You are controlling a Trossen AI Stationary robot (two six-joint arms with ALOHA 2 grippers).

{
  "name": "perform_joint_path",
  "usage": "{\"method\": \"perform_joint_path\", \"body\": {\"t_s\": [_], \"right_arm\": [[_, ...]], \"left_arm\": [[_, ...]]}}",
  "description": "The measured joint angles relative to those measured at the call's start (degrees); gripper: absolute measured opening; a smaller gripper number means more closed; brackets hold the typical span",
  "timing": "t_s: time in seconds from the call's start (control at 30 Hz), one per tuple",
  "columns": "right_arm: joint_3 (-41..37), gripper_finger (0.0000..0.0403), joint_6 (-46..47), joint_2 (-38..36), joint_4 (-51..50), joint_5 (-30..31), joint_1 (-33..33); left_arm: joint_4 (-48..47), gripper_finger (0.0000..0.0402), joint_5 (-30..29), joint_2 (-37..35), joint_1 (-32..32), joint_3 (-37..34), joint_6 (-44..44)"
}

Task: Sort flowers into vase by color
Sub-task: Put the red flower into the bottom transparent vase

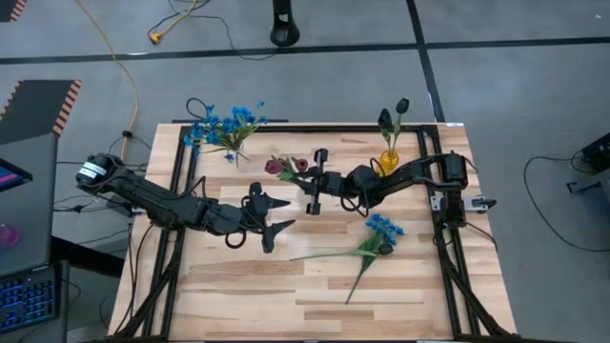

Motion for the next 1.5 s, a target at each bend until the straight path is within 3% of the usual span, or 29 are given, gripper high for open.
{"method": "perform_joint_path", "body": {"t_s": [0.47, 0.63, 1.07, 1.5], "right_arm": [[0.0, 0.0075, -3.1, 0.0, -0.9, 14.8, 2.3], [0.0, 0.0103, -8.8, 0.0, -1.0, 15.4, 3.8], [0.0, 0.0219, -9.0, -0.1, -4.0, 31.0, 6.9], [0.0, 0.0229, -22.6, -0.1, -6.0, 47.5, 14.1]], "left_arm": [[0.0, 0.0242, 0.0, 0.0, 0.0, 0.0, -0.1], [0.0, 0.0242, 0.0, 0.0, 0.0, 0.0, -0.1], [0.0, 0.0242, 0.2, 0.0, 0.0, 0.0, -0.5], [0.0, 0.0242, 0.4, 0.0, 0.0, 0.0, -0.5]]}}
